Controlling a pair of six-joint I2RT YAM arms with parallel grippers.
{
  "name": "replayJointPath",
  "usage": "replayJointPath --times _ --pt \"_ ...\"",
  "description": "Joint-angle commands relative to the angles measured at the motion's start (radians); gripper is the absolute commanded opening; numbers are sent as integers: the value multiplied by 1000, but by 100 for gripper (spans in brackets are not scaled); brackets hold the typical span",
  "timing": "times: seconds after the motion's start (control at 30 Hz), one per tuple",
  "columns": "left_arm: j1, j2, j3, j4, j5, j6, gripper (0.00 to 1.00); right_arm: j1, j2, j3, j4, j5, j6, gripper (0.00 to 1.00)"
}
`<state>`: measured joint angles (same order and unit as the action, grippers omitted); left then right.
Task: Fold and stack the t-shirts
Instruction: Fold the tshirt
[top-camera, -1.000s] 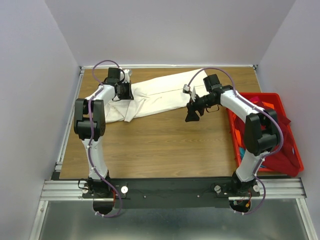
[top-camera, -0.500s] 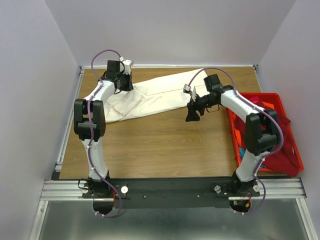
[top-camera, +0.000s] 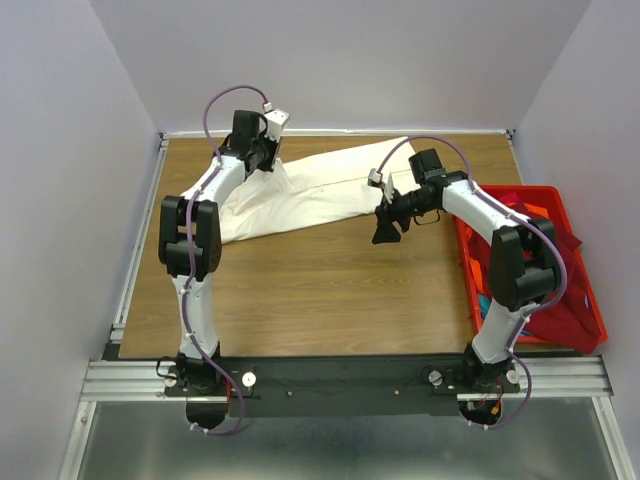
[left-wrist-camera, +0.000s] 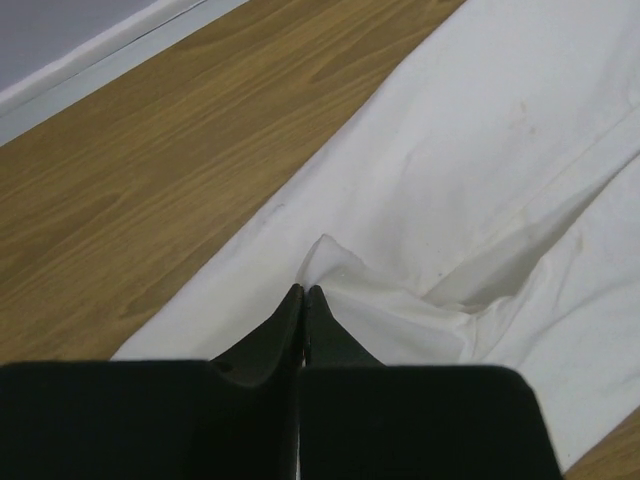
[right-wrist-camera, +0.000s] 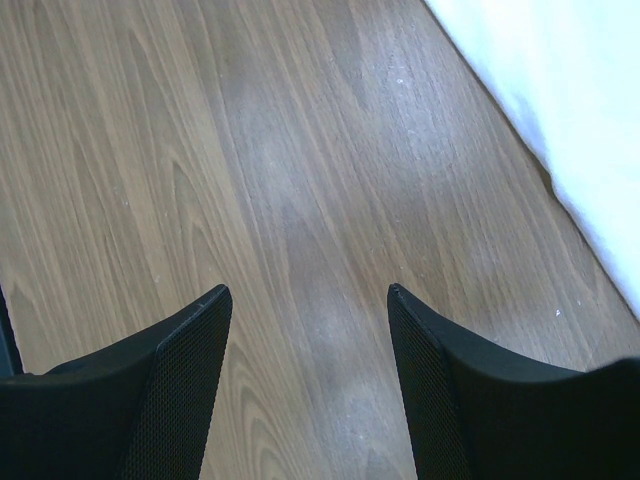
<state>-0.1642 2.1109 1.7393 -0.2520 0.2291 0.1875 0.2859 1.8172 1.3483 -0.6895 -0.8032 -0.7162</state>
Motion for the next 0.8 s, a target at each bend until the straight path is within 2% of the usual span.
replayJointPath --times 0.0,0.33,0.57,0.63,0.67,0.7,0.77 --pt "-32 41 37 31 -74 101 5 -7 -15 -11 2 -33 -17 70" --pt "-106 130 114 33 -186 185 7 -7 -10 -12 1 -33 -17 71" --pt "-146 166 137 40 -211 221 9 -8 -7 -14 -1 -34 -15 71" --pt "-150 172 143 37 -218 222 14 -8 -7 -14 -1 -34 -15 71" --pt "-153 173 147 36 -221 218 23 -10 -7 -14 -1 -33 -15 71" --pt "-153 175 147 36 -262 207 24 -8 -9 -14 -1 -33 -15 71" --pt "-155 167 160 33 -333 178 37 -10 -9 -14 -1 -34 -16 71"
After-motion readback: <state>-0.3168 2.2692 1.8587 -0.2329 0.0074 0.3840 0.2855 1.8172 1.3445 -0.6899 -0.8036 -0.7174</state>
